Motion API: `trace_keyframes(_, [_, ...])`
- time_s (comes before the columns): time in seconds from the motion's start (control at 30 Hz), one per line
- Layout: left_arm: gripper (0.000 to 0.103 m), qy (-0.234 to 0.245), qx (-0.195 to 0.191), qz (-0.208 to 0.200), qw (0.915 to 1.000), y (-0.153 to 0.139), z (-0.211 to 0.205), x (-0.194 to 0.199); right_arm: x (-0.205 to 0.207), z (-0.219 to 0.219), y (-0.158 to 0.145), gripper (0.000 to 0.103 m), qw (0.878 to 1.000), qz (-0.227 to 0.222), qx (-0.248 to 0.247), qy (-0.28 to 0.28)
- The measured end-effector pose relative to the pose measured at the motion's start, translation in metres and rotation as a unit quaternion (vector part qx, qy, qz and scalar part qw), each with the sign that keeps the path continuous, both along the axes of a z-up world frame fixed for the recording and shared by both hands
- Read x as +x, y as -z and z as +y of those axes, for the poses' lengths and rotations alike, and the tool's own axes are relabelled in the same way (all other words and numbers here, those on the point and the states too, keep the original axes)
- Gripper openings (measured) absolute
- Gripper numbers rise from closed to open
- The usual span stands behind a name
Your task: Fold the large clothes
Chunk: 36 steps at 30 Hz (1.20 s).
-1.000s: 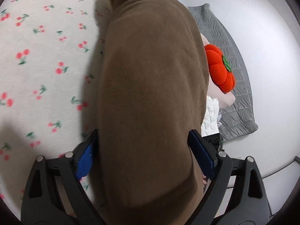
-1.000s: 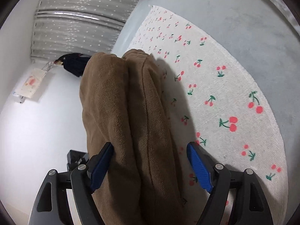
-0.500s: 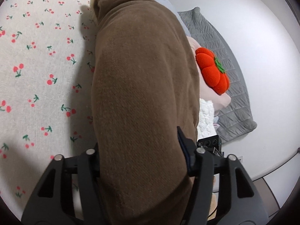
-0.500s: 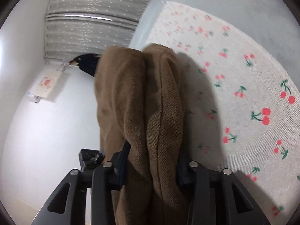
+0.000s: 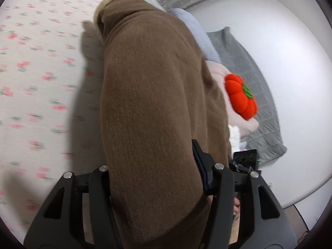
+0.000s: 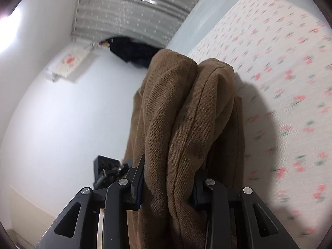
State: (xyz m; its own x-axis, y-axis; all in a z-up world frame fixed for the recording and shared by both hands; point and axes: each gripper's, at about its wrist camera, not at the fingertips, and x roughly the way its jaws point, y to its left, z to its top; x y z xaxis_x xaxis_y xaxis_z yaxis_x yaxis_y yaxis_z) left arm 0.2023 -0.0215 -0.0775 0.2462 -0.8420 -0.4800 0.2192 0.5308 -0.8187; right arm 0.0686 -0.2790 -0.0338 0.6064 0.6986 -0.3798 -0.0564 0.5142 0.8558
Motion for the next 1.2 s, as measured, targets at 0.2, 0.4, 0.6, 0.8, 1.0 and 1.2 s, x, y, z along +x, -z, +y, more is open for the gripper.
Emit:
trace_keyframes(0.2, [0.081, -0.018, 0.057, -0.006, 0.9982, 0.027, 0.006, -0.001, 0.007, 0.029, 0.012, 0.049, 0.990, 0.056, -0.127, 0.015])
trace_keyframes(0.4, [0.081, -0.084, 0.152, -0.074, 0.9820, -0.014, 0.013, -0.041, -0.016, 0.024, 0.000, 0.061, 0.985, 0.058, -0.153, 0.053])
trace_keyframes(0.6, [0.081, -0.085, 0.142, -0.193, 0.9672, -0.072, 0.007, -0.110, -0.081, 0.035, -0.074, 0.061, 0.959, -0.089, -0.242, 0.120])
trace_keyframes(0.8, [0.073, 0.004, 0.180, -0.215, 0.9598, -0.060, -0.043, -0.145, -0.095, 0.074, -0.080, 0.061, 0.945, -0.123, -0.297, 0.062])
trace_keyframes(1.0, [0.073, 0.025, 0.233, -0.264, 0.9356, -0.039, -0.058, -0.179, -0.088, 0.077, -0.024, 0.057, 0.932, -0.022, -0.361, 0.014])
trace_keyframes(1.2, [0.073, 0.032, 0.281, -0.309, 0.9078, -0.041, -0.066, -0.221, -0.111, 0.042, -0.011, 0.057, 0.954, 0.005, -0.301, 0.000])
